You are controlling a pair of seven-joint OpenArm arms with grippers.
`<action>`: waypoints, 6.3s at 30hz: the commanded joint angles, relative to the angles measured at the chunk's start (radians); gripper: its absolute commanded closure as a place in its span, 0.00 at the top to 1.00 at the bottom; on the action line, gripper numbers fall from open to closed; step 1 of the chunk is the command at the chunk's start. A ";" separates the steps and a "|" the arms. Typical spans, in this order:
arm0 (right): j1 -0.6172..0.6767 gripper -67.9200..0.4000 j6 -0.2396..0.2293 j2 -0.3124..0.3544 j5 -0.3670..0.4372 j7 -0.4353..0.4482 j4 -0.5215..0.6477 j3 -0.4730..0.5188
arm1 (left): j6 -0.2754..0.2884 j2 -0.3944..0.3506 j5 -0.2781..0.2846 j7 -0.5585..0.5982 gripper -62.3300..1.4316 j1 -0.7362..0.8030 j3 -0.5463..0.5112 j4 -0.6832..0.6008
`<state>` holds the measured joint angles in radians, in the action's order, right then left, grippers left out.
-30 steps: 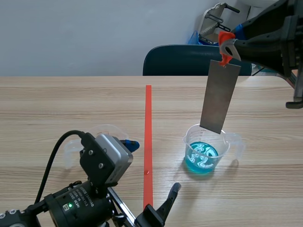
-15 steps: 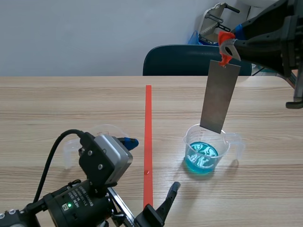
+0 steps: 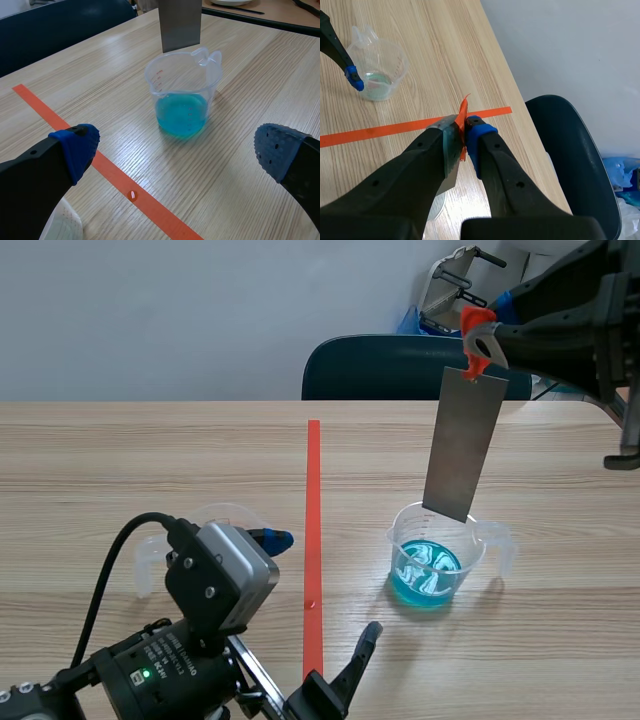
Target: Do the redox reaction experiment
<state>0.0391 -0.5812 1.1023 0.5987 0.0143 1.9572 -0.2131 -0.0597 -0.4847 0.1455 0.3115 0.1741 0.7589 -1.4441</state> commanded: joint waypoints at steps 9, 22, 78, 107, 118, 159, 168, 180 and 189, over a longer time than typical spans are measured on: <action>-0.017 0.02 0.008 0.000 0.008 0.011 0.010 0.007 | -0.001 0.013 0.000 0.010 1.00 0.001 -0.002 -0.018; -0.017 0.02 0.008 0.000 0.008 0.011 0.010 0.007 | -0.002 0.013 -0.001 0.013 1.00 0.014 -0.002 -0.018; -0.017 0.02 0.008 0.000 0.008 0.011 0.010 0.007 | -0.002 0.013 -0.001 0.013 1.00 0.011 -0.002 -0.018; -0.015 0.02 -0.036 -0.093 -0.079 0.023 -0.035 0.003 | -0.002 0.013 -0.001 0.013 1.00 0.011 -0.002 -0.018; 0.000 0.02 -0.080 -0.176 -0.147 0.034 -0.094 0.002 | -0.002 0.013 -0.001 0.013 1.00 0.011 -0.002 -0.018; 0.000 0.02 -0.132 -0.365 -0.573 0.576 -0.553 -0.038 | -0.002 0.013 -0.001 0.014 1.00 0.011 -0.002 -0.018; 0.000 0.02 -0.132 -0.365 -0.573 0.576 -0.553 -0.038 | -0.002 0.013 -0.001 0.014 1.00 0.011 -0.002 -0.018; 0.000 0.02 -0.132 -0.365 -0.573 0.576 -0.553 -0.038 | -0.002 0.013 -0.001 0.014 1.00 0.011 -0.002 -0.018; 0.000 0.02 -0.132 -0.365 -0.573 0.576 -0.553 -0.038 | -0.002 0.013 -0.001 0.014 1.00 0.011 -0.002 -0.018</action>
<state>0.0479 -0.7116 0.7227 0.0288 0.5941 1.3979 -0.2512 -0.0597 -0.4847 0.1455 0.3084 0.1856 0.7589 -1.4441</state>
